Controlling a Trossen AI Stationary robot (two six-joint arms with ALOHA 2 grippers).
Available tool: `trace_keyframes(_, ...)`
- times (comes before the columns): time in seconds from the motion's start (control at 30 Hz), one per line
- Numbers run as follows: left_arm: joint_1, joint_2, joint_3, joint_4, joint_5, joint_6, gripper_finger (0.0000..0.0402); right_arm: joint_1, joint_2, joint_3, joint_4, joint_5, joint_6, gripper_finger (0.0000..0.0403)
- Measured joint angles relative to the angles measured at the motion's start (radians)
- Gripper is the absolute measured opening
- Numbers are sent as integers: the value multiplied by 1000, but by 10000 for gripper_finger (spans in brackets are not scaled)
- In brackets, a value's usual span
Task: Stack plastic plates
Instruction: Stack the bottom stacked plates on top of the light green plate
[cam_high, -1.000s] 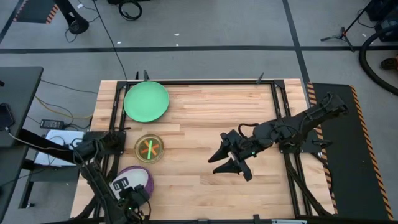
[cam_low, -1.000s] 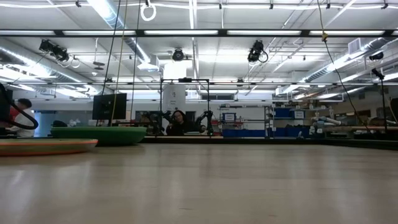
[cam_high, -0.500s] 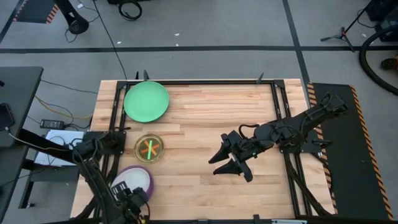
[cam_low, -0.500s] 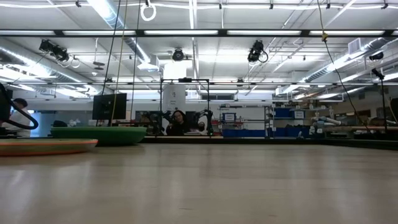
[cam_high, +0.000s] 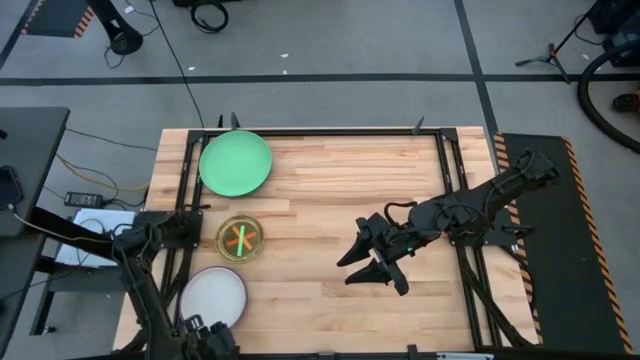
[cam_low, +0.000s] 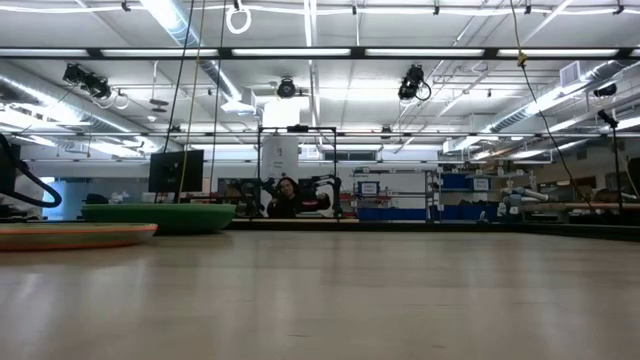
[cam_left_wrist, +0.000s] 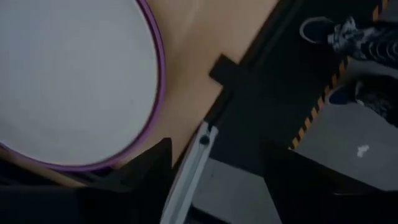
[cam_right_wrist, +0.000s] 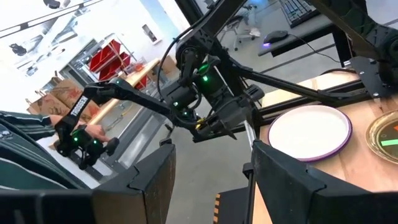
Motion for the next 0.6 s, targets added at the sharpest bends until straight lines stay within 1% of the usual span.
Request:
trace_keyframes(0.1, 21, 0, -1, -13, -10, 10, 268, 7, 0, 0, 0, 0, 0, 217)
trace_keyframes(0.23, 50, 0, -41, -23, -9, 26, 287, 20, 0, 0, 0, 0, 1, 217)
trace_keyframes(0.4, 52, 0, -151, -3, 15, 33, 290, 52, 0, 0, 0, 0, 43, 217)
trace_keyframes(0.53, 50, 0, -218, 4, 92, 49, 291, 93, 0, 0, 0, 0, 45, 217)
trace_keyframes(0.6, 49, 0, -234, 21, 99, 65, 291, 106, 0, 0, -1, 2, 44, 217)
